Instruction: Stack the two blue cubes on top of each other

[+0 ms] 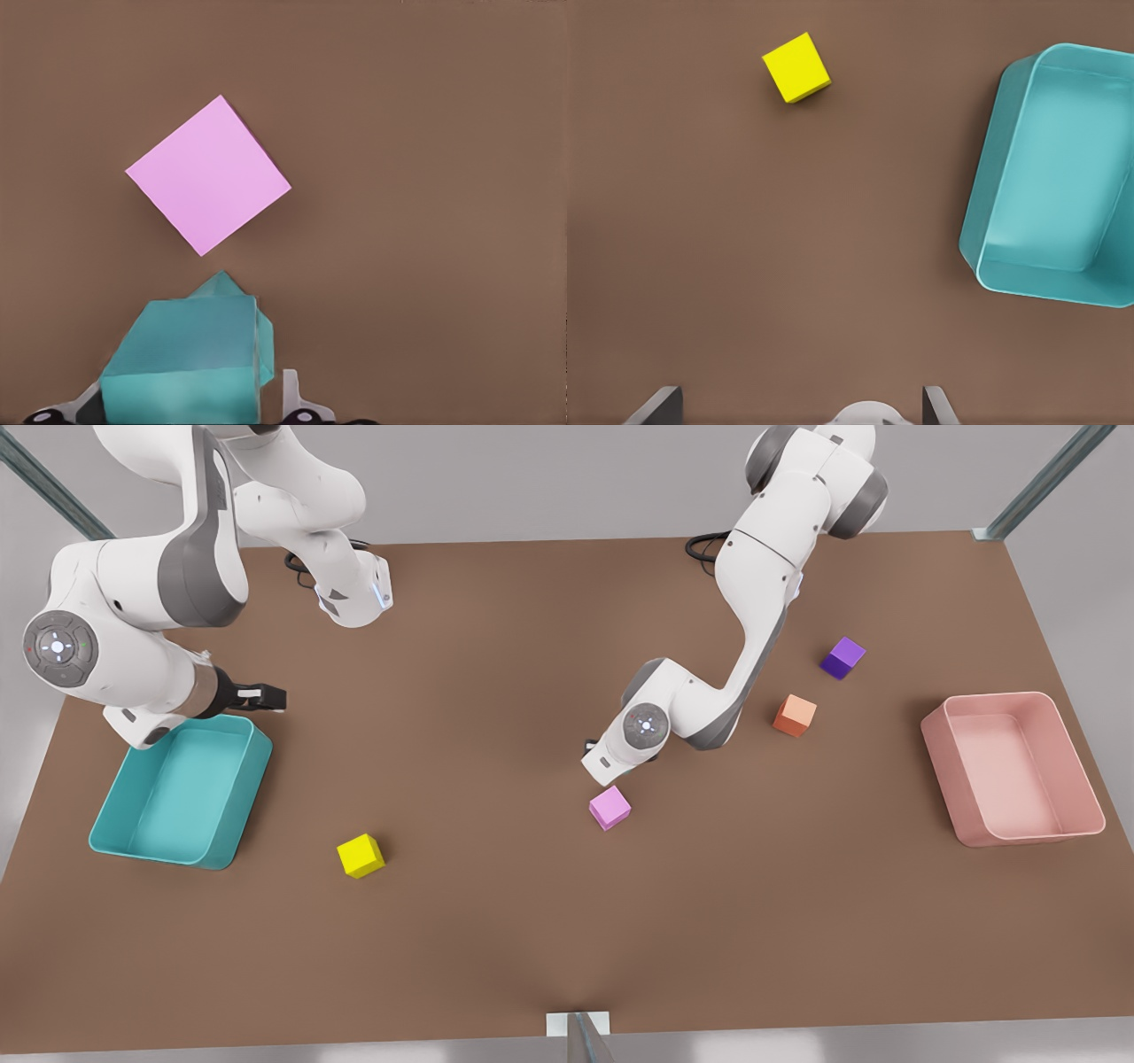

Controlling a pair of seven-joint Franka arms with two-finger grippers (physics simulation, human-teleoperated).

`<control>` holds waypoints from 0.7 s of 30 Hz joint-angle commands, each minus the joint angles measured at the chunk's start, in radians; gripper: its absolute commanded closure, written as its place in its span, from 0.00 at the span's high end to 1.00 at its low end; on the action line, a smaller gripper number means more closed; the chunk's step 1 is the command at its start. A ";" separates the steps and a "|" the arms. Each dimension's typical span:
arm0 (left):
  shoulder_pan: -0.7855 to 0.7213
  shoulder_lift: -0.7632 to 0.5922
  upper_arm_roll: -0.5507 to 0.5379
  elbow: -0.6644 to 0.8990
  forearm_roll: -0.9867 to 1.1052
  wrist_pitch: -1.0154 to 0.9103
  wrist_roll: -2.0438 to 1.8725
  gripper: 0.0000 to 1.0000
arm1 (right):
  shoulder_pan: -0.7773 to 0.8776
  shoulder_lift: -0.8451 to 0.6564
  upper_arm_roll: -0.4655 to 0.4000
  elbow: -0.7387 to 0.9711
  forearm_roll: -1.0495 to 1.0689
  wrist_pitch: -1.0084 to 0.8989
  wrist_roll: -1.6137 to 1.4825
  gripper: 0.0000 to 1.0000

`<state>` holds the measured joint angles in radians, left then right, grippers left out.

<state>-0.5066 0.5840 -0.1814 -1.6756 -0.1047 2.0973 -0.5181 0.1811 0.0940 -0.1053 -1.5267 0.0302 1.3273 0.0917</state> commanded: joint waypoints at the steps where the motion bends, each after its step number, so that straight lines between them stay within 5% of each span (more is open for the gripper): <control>1: 0.003 -0.001 0.000 0.000 0.000 0.003 -0.040 1.00 | 0.001 0.001 -0.001 0.000 0.000 0.000 -0.001 1.00; 11: 0.013 -0.087 -0.012 0.027 0.003 -0.174 -0.048 1.00 | 0.003 -0.010 -0.001 0.010 -0.090 0.068 -0.076 1.00; 13: 0.059 -0.174 -0.009 0.063 0.040 -0.428 -0.040 1.00 | 0.004 -0.010 -0.001 0.010 -0.133 0.082 -0.070 1.00; 15: 0.253 -0.181 -0.010 0.394 0.082 -0.907 0.122 1.00 | 0.004 -0.002 -0.001 0.014 -0.135 0.084 -0.070 1.00; 17: 0.430 -0.190 -0.012 0.533 0.103 -0.997 0.265 1.00 | 0.004 -0.002 -0.001 0.014 -0.138 0.084 -0.075 1.00; 18: 0.488 -0.251 -0.010 0.504 0.140 -0.975 0.424 1.00 | 0.004 -0.002 -0.001 0.014 -0.136 0.084 -0.075 1.00; 19: 0.433 -0.381 0.072 0.303 0.151 -0.833 0.555 1.00 | 0.005 0.000 -0.001 0.014 -0.133 0.084 -0.076 1.00; 21: 0.368 -0.391 0.175 0.355 0.122 -0.935 0.558 1.00 | 0.004 0.000 -0.001 0.014 -0.131 0.084 -0.076 1.00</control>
<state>-0.1174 0.2108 -0.0346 -1.3156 0.0052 1.3712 -0.3917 0.1849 0.0944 -0.1051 -1.5130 -0.0983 1.4005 0.0520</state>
